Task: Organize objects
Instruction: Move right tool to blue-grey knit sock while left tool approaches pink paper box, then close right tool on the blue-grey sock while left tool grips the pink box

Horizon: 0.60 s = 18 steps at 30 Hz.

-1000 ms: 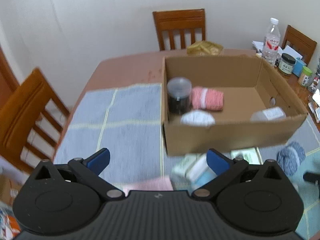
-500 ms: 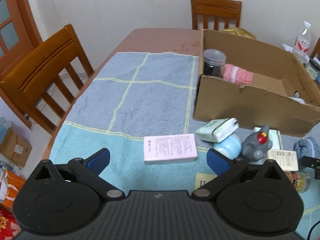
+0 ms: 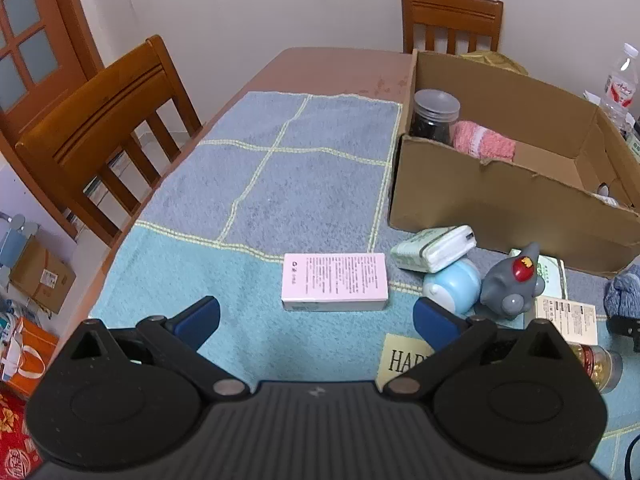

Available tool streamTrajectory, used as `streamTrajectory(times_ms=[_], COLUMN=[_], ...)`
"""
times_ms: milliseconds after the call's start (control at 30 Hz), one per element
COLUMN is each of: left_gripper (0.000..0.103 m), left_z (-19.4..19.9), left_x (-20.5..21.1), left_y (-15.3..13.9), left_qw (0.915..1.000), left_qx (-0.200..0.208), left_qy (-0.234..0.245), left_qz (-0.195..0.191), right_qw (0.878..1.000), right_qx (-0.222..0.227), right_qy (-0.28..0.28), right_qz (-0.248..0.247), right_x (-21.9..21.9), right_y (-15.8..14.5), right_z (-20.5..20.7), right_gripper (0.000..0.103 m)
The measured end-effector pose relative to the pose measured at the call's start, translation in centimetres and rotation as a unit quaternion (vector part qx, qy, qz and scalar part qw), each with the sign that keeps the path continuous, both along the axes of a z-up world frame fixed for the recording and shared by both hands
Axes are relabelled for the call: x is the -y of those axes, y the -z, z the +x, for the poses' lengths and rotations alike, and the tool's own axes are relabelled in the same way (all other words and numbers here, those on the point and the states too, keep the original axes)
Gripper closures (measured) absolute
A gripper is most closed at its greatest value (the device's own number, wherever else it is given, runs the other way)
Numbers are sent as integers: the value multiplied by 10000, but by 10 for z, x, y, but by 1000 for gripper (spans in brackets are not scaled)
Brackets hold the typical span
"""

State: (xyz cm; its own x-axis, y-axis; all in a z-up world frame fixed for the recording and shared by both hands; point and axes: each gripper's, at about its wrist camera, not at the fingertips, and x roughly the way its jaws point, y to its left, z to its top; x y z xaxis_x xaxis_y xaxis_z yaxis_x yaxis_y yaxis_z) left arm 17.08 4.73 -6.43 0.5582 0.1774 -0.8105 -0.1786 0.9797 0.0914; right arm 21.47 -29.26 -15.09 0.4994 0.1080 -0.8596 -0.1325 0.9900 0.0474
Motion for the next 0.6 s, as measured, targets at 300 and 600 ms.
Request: streamTrajectory(times_ms=[300, 600], left_gripper=[1, 1], left_z=[15, 31], left_x=[1, -7], left_y=[19, 59], left_qw=[9999, 9991], left_qx=[-84, -325], left_qy=[-77, -23], left_qz=[-103, -255], right_qw=[9992, 9990], right_qx=[50, 219], right_qy=[-335, -321], right_qz=[-234, -216], right_x=[-7, -7], right_y=[3, 3], right_z=[-6, -11], right_gripper=[0, 0])
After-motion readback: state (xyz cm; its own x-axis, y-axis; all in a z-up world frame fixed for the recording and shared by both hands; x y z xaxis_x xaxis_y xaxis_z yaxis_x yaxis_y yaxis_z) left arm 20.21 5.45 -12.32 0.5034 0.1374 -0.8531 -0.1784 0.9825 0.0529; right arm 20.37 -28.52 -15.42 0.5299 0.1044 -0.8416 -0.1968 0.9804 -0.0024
